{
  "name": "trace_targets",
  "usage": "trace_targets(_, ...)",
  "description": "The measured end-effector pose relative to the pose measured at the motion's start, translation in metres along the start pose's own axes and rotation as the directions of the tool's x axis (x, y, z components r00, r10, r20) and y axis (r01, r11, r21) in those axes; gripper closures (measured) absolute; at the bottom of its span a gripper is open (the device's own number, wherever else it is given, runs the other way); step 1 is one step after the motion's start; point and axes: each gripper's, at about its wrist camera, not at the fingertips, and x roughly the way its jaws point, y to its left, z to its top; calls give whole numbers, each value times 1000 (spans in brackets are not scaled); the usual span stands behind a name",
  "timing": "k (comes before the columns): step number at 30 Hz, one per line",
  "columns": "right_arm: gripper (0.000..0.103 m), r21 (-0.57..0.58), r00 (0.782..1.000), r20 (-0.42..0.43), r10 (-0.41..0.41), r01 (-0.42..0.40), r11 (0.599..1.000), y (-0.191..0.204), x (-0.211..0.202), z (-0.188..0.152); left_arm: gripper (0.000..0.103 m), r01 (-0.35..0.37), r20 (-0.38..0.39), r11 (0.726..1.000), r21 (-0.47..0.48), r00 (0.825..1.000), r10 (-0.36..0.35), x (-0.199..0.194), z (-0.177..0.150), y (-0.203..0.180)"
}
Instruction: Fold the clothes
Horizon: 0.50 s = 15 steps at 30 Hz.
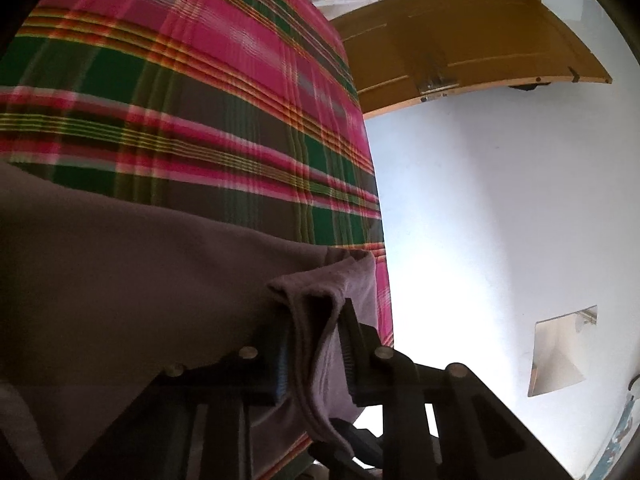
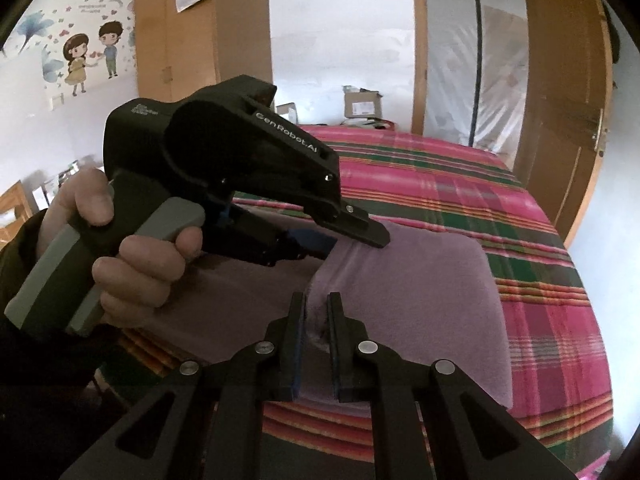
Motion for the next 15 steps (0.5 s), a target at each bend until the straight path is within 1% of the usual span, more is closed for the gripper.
trace_targets(2,92,-4,1000,3,15,-15,1000,5,1,2,83,-6,13,1000,-10,1000,6,2,7,2)
trace_targets(4,92,-8,1000,7,30,-30,1000,10,1,4,83,-17,25,1000,-15,1000,18,-4,10,4)
trace_targets(10,92,-10,997,0,81,-81,997,24,7,7,83,-57,47,998,-26,997,58,-26,6,10)
trace_targets(11,92,-10,996,-1,87,-87,996,26,8,7,83,-63,51,998,-27,997,65,-33,0,13)
trace_targets(13,92,-11,995,-3,96,-96,995,28,10,8,83,-72,56,997,-35,996,74,-33,9,19)
trace_targets(15,92,-17,994,-6,105,-105,994,31,11,8,83,-78,58,996,-41,995,80,-39,8,22)
